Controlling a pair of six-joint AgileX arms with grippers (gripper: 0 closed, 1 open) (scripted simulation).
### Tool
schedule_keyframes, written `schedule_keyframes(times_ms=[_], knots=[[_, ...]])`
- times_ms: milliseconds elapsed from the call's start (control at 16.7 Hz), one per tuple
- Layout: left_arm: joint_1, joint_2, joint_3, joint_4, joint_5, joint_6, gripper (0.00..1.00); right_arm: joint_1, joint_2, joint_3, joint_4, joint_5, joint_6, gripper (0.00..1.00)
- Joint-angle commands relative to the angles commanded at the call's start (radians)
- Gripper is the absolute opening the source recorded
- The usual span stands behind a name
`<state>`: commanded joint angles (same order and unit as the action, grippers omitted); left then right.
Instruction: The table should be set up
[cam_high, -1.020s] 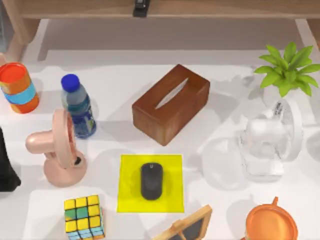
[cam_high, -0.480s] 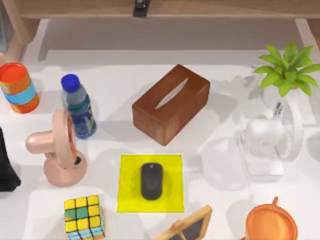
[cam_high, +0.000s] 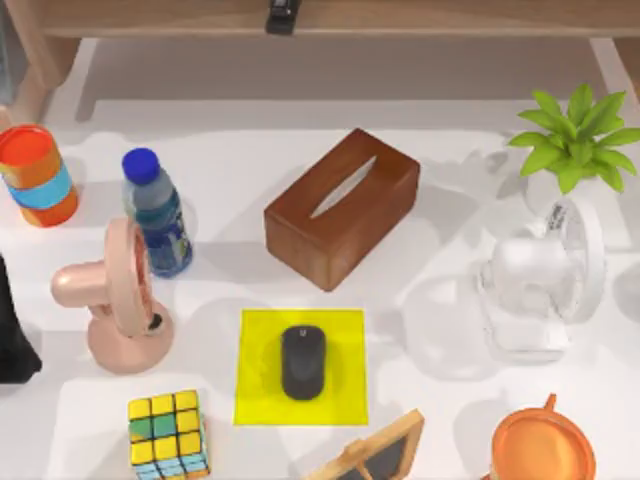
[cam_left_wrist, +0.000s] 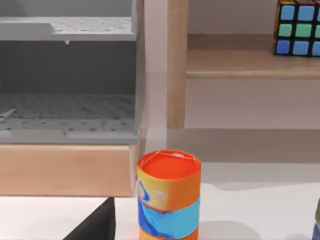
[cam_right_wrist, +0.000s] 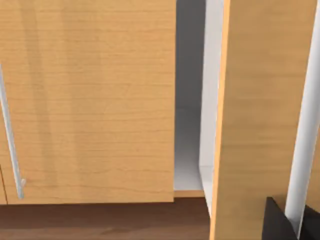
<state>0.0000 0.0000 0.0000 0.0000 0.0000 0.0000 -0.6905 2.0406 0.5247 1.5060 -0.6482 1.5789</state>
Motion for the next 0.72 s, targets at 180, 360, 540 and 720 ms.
schedule_keyframes(times_ms=[180, 360, 540, 720], knots=[[0.0, 0.0, 0.0, 0.0, 0.0, 0.0, 1.0, 0.049, 0.036, 0.101, -0.054, 0.054, -0.002, 0.0], [0.0, 0.0, 0.0, 0.0, 0.0, 0.0, 1.0, 0.104, 0.074, 0.192, -0.112, 0.099, -0.002, 0.0], [0.0, 0.0, 0.0, 0.0, 0.0, 0.0, 1.0, 0.111, 0.08, 0.202, -0.121, 0.106, -0.001, 0.0], [0.0, 0.0, 0.0, 0.0, 0.0, 0.0, 1.0, 0.114, 0.094, 0.212, -0.137, 0.117, -0.006, 0.0]])
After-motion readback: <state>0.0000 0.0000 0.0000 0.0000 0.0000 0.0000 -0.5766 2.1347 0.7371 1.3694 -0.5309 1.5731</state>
